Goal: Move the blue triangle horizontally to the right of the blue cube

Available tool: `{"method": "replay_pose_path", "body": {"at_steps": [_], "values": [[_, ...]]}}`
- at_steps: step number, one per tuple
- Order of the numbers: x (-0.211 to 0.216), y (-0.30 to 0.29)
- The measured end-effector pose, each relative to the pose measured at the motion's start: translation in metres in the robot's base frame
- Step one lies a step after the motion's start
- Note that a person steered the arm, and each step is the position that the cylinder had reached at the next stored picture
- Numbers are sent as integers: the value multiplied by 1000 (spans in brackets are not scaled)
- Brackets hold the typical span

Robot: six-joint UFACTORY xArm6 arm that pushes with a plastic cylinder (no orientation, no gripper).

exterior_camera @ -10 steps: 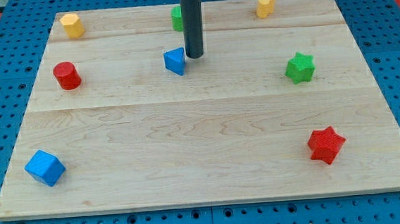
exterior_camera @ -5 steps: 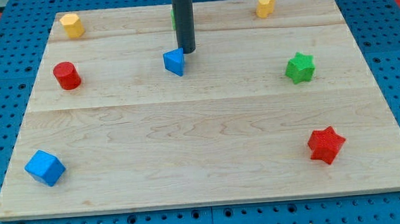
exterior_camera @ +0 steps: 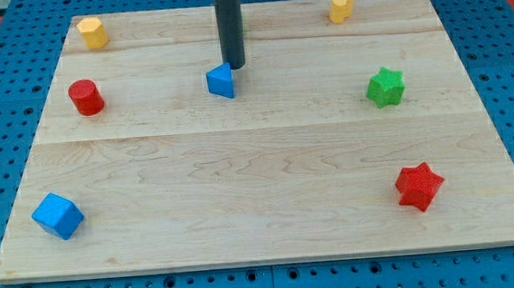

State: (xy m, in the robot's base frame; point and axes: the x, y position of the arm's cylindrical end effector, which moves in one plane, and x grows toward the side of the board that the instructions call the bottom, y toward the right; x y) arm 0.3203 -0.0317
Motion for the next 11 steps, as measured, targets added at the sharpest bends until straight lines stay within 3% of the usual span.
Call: {"method": "replay_pose_path", "body": {"at_steps": [2,4,5,6,7,8,9,10,11], "values": [[72,-10],[83,-10],[150,-33],[159,-34],[112,-88],[141,-120],[172,-77],[171,-56],[145,-46]]}}
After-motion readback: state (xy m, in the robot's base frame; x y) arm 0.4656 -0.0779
